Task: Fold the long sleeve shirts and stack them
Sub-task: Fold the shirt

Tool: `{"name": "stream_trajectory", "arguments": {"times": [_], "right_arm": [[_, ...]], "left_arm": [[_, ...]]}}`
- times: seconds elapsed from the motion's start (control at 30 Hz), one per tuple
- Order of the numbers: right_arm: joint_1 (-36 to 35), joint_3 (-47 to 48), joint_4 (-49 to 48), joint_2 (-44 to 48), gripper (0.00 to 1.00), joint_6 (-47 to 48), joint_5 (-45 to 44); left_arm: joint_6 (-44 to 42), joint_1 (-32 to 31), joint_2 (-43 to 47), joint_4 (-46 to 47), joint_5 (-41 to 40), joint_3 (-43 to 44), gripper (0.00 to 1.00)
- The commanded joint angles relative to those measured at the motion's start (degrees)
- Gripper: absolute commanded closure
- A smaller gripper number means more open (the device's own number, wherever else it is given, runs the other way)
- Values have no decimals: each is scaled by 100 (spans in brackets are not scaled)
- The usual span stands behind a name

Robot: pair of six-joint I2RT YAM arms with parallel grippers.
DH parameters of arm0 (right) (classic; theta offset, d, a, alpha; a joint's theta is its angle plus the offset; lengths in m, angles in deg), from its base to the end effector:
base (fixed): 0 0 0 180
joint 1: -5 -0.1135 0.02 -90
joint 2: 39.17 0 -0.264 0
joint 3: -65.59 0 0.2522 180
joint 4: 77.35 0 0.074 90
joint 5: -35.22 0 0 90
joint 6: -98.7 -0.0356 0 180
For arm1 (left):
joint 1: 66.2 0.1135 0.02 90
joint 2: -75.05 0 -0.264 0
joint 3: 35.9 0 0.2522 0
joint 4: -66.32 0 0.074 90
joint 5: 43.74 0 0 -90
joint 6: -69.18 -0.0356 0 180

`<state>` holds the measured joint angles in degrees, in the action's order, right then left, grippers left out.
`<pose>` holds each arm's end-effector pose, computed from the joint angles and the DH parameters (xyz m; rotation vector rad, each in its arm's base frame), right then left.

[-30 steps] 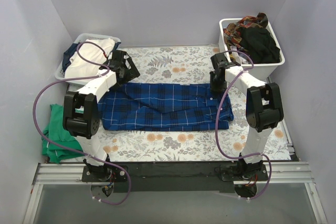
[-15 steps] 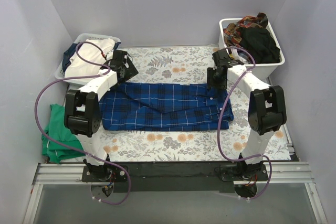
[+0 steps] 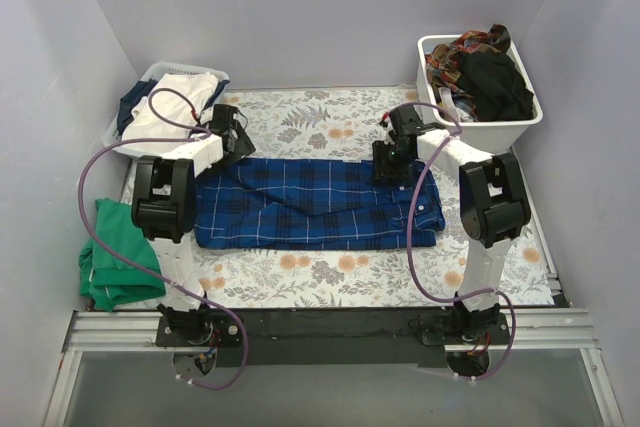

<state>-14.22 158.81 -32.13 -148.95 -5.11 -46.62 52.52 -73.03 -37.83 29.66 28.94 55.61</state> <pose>0.3786 0.1373 0.1938 -0.1748 2.6794 0.3754 0.4130 -0.0388 0.1732 -1.4743 2.0477 -0.1712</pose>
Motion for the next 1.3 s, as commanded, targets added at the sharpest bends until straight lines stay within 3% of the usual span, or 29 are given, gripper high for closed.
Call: {"name": "stream_trajectory", "arguments": {"times": [0.0, 0.43, 0.77, 1.07, 1.27], "right_arm": [[-2, -194, -193, -228, 46, 88, 230], [226, -1064, -220, -62, 48, 1, -368], [393, -1188, -202, 299, 49, -35, -307], [226, -292, -140, 879, 47, 273, 97], [121, 218, -131, 1195, 45, 361, 335]], "left_arm": [[-347, -11, -190, 320, -131, 91, 5], [-584, 50, -674, 373, -570, 204, 5], [-663, 42, -832, 277, -194, 644, 6], [-857, -345, 239, -83, -131, 873, 2], [-584, -398, 1178, -488, 202, 408, 2]]}}
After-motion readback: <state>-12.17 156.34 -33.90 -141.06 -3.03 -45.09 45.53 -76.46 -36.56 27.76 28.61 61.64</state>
